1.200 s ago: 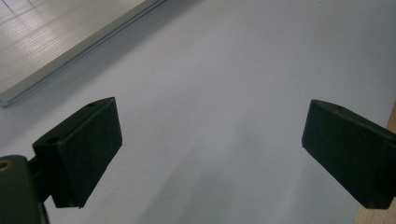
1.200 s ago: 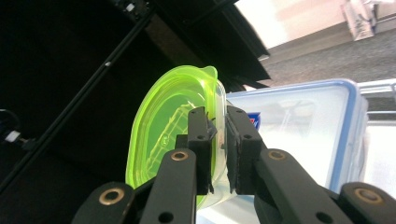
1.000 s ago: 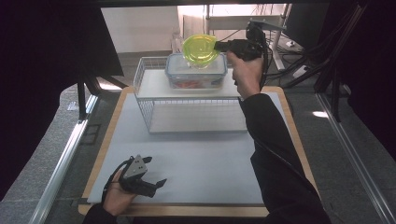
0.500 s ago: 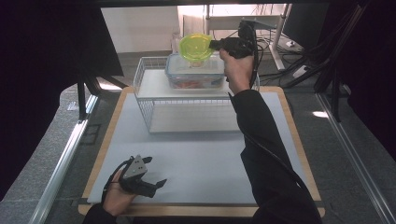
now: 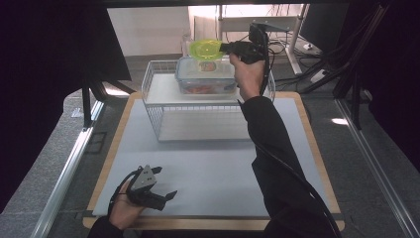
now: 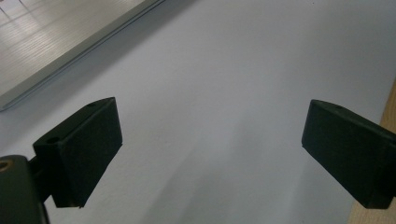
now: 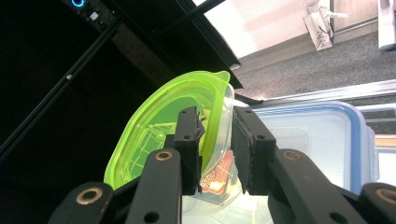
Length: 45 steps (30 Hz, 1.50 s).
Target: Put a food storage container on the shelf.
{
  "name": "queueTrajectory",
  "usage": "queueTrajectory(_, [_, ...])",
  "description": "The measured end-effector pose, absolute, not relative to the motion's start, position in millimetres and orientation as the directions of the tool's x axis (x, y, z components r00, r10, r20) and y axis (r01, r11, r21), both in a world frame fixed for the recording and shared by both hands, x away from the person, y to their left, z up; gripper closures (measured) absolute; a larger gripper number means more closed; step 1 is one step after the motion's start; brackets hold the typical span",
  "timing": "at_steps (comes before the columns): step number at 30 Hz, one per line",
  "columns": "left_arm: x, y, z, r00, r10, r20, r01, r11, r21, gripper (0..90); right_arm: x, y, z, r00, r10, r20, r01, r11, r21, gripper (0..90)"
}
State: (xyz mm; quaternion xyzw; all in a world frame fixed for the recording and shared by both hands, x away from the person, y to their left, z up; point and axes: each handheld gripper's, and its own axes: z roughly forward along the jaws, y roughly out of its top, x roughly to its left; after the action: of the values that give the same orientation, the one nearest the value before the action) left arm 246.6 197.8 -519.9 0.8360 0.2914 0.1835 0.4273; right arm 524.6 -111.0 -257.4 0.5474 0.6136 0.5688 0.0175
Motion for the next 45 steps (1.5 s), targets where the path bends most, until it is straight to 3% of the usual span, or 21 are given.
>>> queueTrajectory(16, [246.5, 196.9, -520.3, 0.766, 0.641, 0.060, 0.330, -0.471, 0.818, 4.9, 521.3, -116.8, -252.6, -0.520, 0.670, 0.530, 0.596, -0.160, 0.787, 34.4])
queueTrajectory(34, [247.6, 199.6, -518.8, 0.747, 0.664, 0.031, 0.346, -0.429, 0.834, 3.6, 493.1, -129.2, -249.5, -0.640, 0.717, 0.277, 0.451, 0.059, 0.891, 20.3])
queueTrajectory(45, [248.6, 201.7, -517.7, 0.736, 0.678, -0.003, 0.364, -0.391, 0.845, 2.6, 481.4, -140.9, -259.3, -0.657, 0.724, 0.210, 0.406, 0.105, 0.908, 15.1])
